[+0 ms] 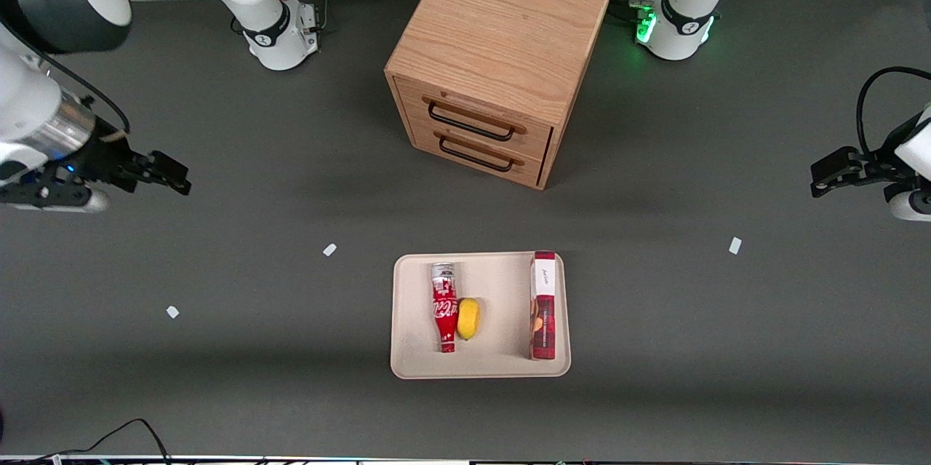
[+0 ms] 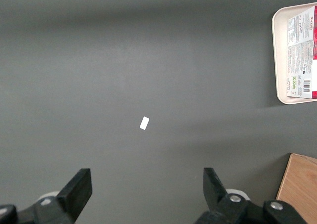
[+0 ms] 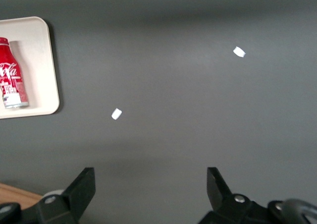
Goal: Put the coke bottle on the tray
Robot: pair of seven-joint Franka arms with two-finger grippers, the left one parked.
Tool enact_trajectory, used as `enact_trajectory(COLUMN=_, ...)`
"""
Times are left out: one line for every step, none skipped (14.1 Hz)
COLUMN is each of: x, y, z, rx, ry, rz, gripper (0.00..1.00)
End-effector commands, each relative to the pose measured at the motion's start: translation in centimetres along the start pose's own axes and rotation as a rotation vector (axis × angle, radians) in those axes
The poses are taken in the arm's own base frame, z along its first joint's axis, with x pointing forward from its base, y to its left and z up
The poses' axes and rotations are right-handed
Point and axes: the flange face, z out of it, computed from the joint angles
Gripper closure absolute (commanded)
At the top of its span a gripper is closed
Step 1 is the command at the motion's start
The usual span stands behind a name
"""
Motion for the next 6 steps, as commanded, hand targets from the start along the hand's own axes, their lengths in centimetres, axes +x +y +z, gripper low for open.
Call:
enact_trajectory(x=-2.3, y=0.9, z=-2.4, rx=-0.005, ry=0.027, rz=-0.017, gripper=0.00)
enact_trajectory(x=-2.5, y=0.7, z=-2.7, rx=-0.001, ry=0.028, rz=-0.018, gripper=0.00)
enact_trajectory(x=-2.5, y=0.6, z=-3.0, rx=0.005, ry=0.030, rz=-0.009, gripper=0.00)
enact_trajectory(x=-2.4, y=0.5, z=-3.3, rx=0.006, ry=0.036, rz=-0.005, gripper=0.00)
enact_trajectory(x=-2.3, y=0.4, z=-3.6, rx=0.005, ry=0.030, rz=-0.003, gripper=0.00)
enact_trajectory(x=-2.5, y=0.4, z=-3.6, rx=0.003, ry=0.010, rz=-0.003, gripper=0.00)
